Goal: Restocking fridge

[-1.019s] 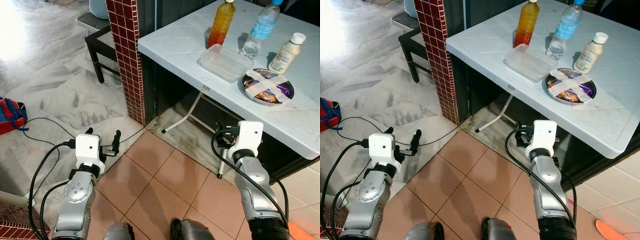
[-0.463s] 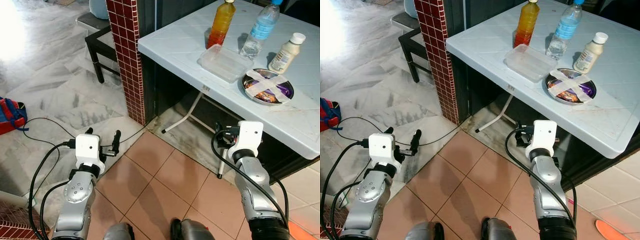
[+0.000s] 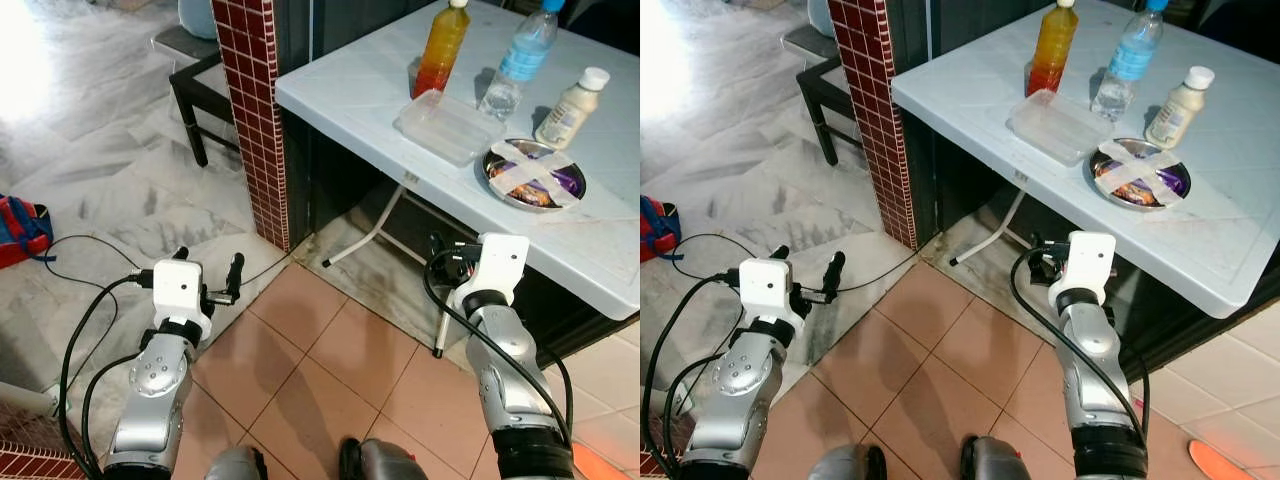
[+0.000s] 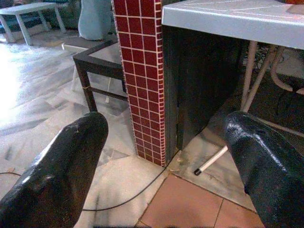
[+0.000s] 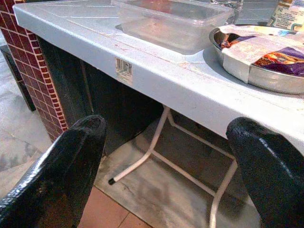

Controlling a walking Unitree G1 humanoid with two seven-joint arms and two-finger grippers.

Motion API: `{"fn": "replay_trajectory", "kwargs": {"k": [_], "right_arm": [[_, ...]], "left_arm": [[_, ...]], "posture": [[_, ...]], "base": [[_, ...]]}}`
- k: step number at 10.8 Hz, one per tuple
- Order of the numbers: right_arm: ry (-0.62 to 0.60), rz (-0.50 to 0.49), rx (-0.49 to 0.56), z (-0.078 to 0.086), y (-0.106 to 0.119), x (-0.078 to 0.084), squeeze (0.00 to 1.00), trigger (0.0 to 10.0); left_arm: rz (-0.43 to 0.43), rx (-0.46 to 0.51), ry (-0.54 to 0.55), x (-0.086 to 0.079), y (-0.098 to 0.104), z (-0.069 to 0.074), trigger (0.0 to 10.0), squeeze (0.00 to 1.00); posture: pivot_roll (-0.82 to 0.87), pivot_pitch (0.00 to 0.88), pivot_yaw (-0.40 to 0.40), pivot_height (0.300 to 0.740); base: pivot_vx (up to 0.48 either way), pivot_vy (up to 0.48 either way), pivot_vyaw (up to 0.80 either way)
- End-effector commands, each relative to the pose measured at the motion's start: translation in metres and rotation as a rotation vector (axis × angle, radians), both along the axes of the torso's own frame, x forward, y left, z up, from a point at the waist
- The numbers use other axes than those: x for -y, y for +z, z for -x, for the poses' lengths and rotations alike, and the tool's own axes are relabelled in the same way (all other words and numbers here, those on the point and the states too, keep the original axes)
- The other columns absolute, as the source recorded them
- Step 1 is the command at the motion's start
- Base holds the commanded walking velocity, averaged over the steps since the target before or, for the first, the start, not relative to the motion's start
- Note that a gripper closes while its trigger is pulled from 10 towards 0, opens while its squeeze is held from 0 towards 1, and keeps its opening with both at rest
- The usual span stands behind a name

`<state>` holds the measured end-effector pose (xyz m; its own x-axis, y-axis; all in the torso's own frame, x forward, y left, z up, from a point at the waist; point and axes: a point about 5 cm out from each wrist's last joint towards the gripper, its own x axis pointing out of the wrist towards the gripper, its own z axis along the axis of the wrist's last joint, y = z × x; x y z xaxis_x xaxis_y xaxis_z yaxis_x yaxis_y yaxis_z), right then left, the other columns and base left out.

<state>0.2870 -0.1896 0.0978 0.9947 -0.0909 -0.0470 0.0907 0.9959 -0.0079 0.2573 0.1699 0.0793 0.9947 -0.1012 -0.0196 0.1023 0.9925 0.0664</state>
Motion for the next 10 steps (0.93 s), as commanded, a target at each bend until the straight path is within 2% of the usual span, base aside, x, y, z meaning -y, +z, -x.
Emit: {"fn": "replay_trajectory", "kwargs": {"k": [1,4,8,10], "right_arm": [[0.002,-0.003,-0.005,0.0007,-0.0001,-0.0003,0.0,10.0],[0.007,-0.006,-0.011,0.0022,-0.0012,-0.0021,0.0,10.0],[0.011,-0.005,-0.016,0.0026,-0.0016,-0.0031,0.0,10.0],[0.041,0.047,0.014,0.0031,0.0033,-0.0057,0.0,10.0]], "left_arm": [[-0.012,-0.014,0.006,-0.0019,-0.0039,0.0015,10.0,0.0],[-0.014,-0.005,-0.001,-0.0006,-0.0031,0.0013,10.0,0.0],[-0.004,-0.009,-0.017,0.0005,-0.0036,0.0015,10.0,0.0],[0.004,-0.003,-0.037,0.0021,-0.0033,0.0017,10.0,0.0]], "posture": [[-0.02,0.101,0.01,0.74],[-0.02,0.104,0.01,0.74],[-0.02,0.107,0.012,0.74],[-0.02,0.111,0.014,0.74]], "base": [[0.0,0.0,0.0],[0.0,0.0,0.0],[0.0,0.0,-0.8],[0.0,0.0,-0.8]]}}
